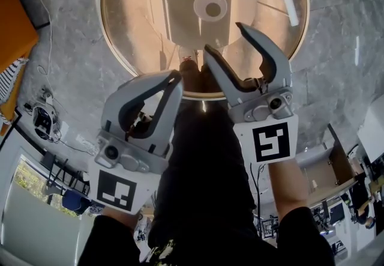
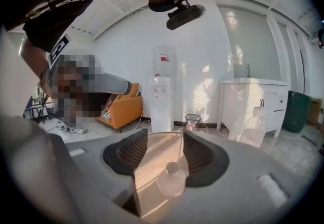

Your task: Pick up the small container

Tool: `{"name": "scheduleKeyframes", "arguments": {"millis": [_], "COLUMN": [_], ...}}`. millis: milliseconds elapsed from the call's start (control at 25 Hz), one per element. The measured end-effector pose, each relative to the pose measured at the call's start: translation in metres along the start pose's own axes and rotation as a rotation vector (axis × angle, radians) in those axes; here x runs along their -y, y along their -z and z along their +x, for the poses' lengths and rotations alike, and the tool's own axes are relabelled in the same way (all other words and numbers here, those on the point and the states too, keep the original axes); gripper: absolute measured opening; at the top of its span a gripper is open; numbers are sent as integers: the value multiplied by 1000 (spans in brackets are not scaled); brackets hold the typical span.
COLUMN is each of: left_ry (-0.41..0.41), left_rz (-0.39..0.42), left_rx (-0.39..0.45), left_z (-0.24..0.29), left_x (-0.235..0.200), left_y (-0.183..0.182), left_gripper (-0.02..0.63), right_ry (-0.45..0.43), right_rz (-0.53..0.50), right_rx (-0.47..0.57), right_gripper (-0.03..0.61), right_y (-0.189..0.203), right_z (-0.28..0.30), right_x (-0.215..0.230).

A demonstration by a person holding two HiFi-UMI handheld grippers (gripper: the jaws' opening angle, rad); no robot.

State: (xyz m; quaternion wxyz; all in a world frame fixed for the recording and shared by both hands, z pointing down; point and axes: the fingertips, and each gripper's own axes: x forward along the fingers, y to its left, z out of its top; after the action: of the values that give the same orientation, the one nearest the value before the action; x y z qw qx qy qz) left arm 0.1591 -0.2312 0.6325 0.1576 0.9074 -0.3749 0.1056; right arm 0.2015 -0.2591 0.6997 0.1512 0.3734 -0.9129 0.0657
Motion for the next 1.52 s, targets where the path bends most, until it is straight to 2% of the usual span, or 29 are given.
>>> {"name": "scheduleKeyframes", "arguments": {"millis": [320, 760, 1520], "left_ry": [3, 18, 50], "left_rz": [-31, -71, -161], "left_rx": [-25, -55, -130], "left_z": [14, 34, 47], "left_x": [-17, -24, -34], "left_y": [26, 59, 117], "left_gripper": [8, 8, 8], "right_ry": [-25, -42, -14], "right_rz": [5, 0, 27], "right_rx": [-28, -41, -77], "right_gripper": [238, 238, 229], "right_y": [34, 70, 128], "right_z": [30, 55, 93], "right_x": [5, 9, 16]}}
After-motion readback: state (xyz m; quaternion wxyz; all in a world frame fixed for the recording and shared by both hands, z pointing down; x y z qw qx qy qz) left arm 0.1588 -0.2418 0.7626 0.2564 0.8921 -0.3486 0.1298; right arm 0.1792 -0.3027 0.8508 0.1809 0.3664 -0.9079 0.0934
